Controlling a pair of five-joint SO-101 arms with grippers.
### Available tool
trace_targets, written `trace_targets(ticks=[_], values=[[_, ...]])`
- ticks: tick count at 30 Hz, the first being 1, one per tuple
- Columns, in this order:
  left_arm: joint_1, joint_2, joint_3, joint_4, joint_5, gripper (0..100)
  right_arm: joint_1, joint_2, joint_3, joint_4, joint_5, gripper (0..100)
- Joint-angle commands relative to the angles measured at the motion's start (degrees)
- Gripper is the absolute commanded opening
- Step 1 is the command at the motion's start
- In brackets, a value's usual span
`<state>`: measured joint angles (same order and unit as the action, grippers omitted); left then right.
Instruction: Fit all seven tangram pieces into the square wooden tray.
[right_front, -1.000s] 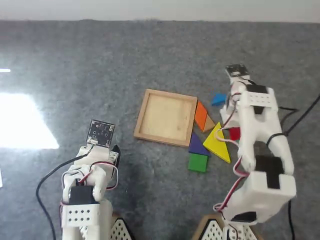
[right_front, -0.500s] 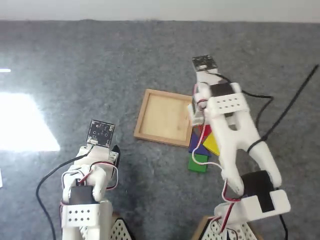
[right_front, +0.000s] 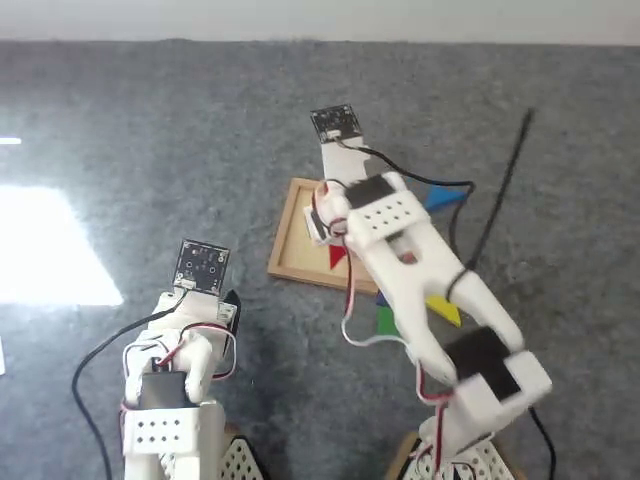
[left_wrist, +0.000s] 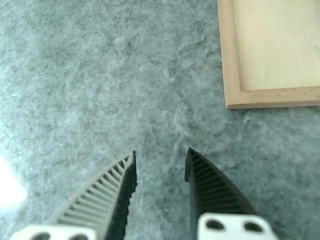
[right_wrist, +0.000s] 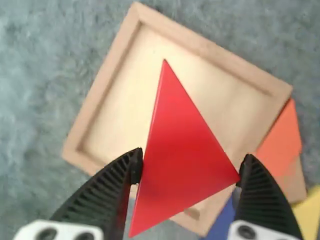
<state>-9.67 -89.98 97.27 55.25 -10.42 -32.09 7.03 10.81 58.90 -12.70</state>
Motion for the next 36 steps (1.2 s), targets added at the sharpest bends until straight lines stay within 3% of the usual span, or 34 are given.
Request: trace_targets(ticks=[1,16,22,29,36], values=[[-0.4,-0.9,-0.5,0.0,-0.7,15,-2.0,8.2,-11.8,-1.5,-4.2,25.3],[-0.4,-0.9,-0.5,0.0,-0.7,15,-5.6,29.0,-30.6,-0.5,-10.2,25.6],[-0.4,-0.9,-0.5,0.0,-0.7,15,-5.1,30.3,-33.9,1.9,-10.9,25.6],[-0.4,-0.9,-0.5,0.0,-0.7,15,-5.1,30.5,-33.7,1.9,-19.7,25.6],[-0.4,-0.9,-0.5,0.0,-0.7,15,-5.1,30.5,-33.7,5.1,-21.5,25.6]])
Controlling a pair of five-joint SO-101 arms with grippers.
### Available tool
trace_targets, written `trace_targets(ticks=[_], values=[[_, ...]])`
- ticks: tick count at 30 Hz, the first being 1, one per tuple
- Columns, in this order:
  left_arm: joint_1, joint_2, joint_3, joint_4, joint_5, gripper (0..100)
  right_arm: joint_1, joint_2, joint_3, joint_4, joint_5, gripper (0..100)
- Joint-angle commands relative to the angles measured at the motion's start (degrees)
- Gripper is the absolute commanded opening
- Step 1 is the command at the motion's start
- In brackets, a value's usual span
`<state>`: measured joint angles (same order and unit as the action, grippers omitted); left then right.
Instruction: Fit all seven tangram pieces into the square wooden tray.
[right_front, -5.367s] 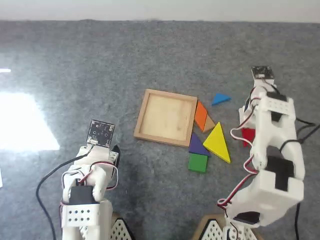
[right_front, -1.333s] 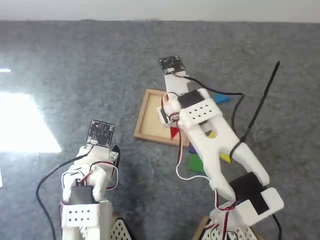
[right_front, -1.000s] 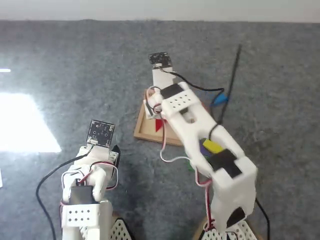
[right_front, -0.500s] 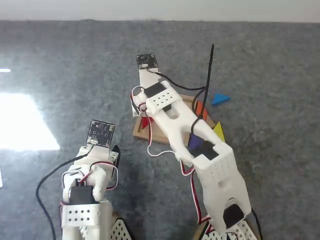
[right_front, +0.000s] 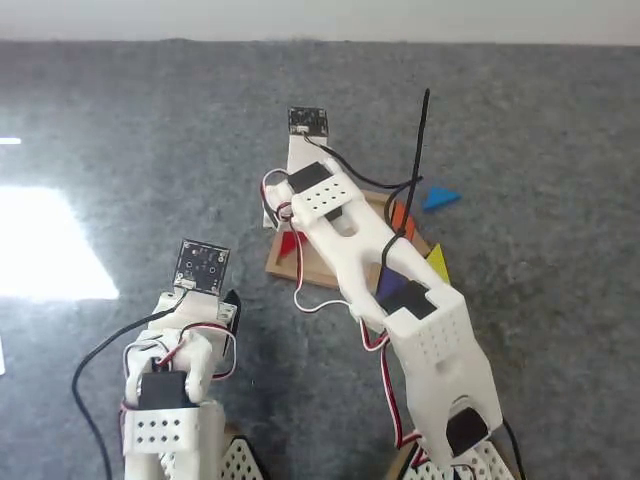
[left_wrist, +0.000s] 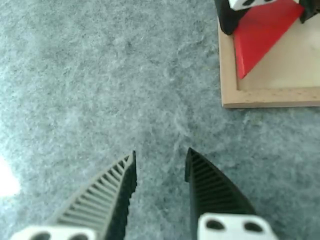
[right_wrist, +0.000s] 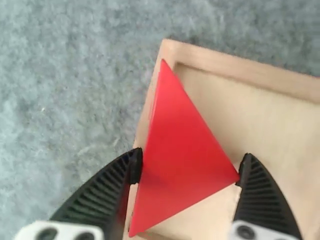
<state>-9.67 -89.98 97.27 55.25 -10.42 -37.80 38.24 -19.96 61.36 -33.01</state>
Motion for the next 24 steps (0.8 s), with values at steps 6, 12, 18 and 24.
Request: trace_targets(ticks=[6,12,18,24], values=[[-0.4,-0.9,-0.5,0.0,-0.7,15,0.4,-0.8,-3.0,4.8,-1.1,25.6],[-0.4,-0.9,-0.5,0.0,-0.7,15,0.3,-1.1,-3.2,5.1,-1.1,32.2],[-0.4,-0.9,-0.5,0.0,-0.7,15,0.3,-1.0,-3.3,4.5,-1.4,36.7],[-0.4,-0.9,-0.5,0.0,-0.7,15,2.0,-2.8,-4.3,5.6,-1.0,36.6]])
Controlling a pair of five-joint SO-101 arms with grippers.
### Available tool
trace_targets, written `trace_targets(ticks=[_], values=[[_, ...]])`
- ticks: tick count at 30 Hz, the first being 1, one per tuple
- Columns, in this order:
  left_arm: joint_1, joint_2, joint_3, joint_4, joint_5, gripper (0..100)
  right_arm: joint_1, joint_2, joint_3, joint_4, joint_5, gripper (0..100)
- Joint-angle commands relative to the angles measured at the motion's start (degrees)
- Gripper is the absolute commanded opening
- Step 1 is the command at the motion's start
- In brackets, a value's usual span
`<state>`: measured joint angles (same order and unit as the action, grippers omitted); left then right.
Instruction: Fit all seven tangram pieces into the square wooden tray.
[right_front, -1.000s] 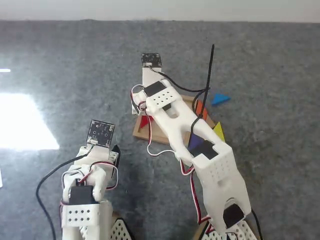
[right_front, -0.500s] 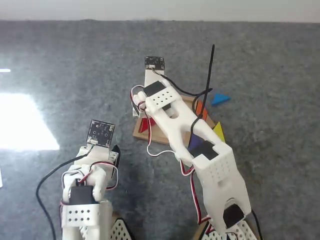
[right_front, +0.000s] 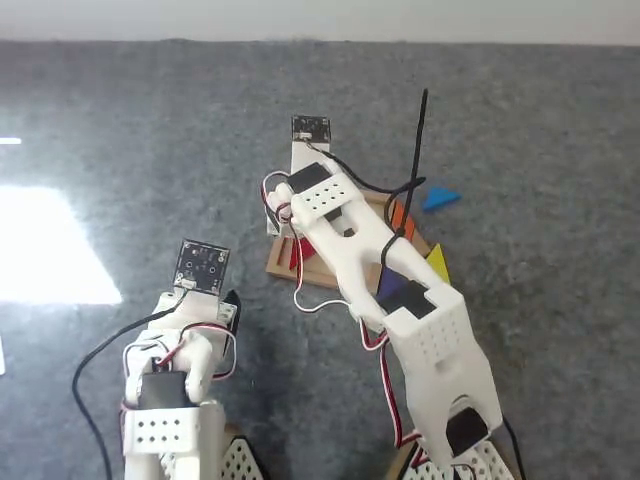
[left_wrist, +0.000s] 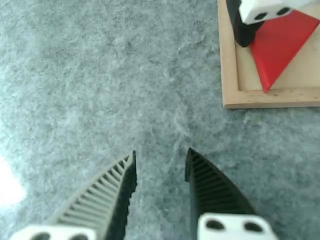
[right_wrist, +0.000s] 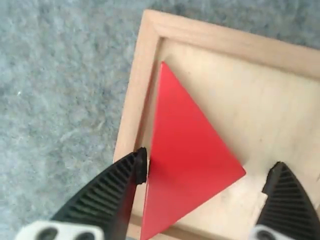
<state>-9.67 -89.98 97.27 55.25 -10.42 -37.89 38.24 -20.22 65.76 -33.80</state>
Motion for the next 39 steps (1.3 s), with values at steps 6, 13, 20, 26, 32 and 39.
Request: trace_targets(ticks=[6,13,20,26,32,39], values=[[-0.4,-0.9,-0.5,0.0,-0.7,15,5.1,-9.7,-4.2,3.3,4.5,36.5],[-0.4,-0.9,-0.5,0.0,-0.7,15,9.5,-15.5,2.0,3.6,7.6,36.5],[-0.4,-0.9,-0.5,0.0,-0.7,15,11.0,-8.7,9.4,-5.0,9.2,36.5],[-0.4,-0.9,-0.5,0.0,-0.7,15,8.6,-8.0,9.3,-5.1,9.2,36.5],[-0.4,-0.9,-0.5,0.0,-0.7,15,5.6,-8.3,9.3,-6.8,11.7,36.5],[-0.4,-0.9,-0.5,0.0,-0.7,15,5.0,-8.7,9.2,-7.4,14.8,36.5]])
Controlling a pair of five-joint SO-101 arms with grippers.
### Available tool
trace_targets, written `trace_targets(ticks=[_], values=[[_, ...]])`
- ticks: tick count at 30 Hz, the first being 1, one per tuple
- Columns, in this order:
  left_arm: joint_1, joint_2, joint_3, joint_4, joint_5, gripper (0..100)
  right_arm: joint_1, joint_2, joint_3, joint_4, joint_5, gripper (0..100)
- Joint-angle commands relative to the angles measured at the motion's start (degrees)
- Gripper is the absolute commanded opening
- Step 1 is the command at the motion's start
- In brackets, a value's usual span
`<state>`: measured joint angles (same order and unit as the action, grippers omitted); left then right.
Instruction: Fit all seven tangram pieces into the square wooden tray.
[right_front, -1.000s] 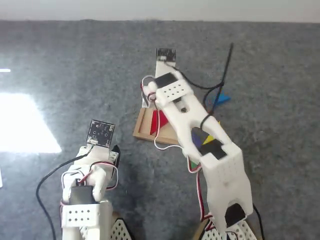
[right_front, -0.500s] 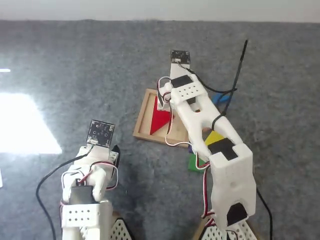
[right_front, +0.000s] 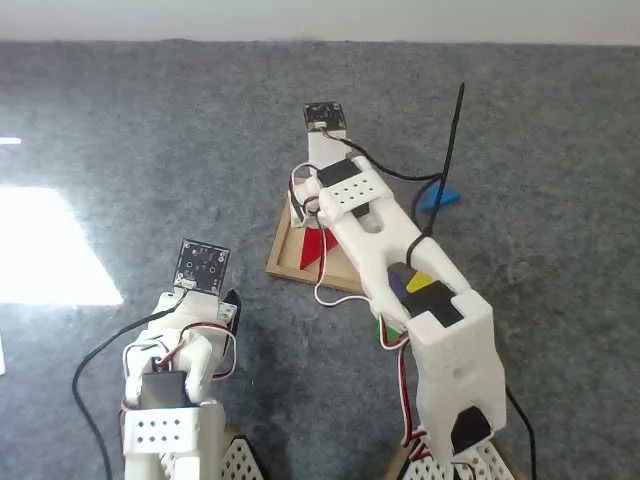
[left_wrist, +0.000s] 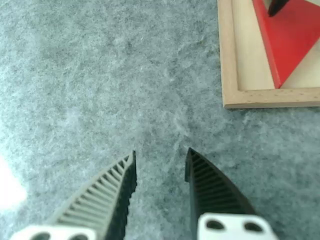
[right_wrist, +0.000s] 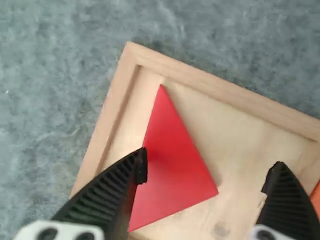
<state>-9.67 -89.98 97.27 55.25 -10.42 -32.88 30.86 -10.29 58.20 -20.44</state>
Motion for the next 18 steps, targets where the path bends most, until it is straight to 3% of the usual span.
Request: trace_targets(ticks=[1,6,11,16,18], values=[[-0.4,-0.9,-0.5,0.0,-0.7,15,0.8,-2.0,-1.5,1.0,2.4,36.5],[-0.4,-0.9,-0.5,0.0,-0.7,15,2.7,-4.3,-1.6,2.6,4.0,36.5],[-0.4,-0.9,-0.5,0.0,-0.7,15,-2.6,-4.3,0.8,0.3,4.0,35.9],[-0.4,-0.9,-0.5,0.0,-0.7,15,-2.7,-4.7,1.0,0.0,4.1,15.1],[-0.4,-0.9,-0.5,0.0,-0.7,15,-0.6,-5.2,0.7,0.3,4.1,11.6]])
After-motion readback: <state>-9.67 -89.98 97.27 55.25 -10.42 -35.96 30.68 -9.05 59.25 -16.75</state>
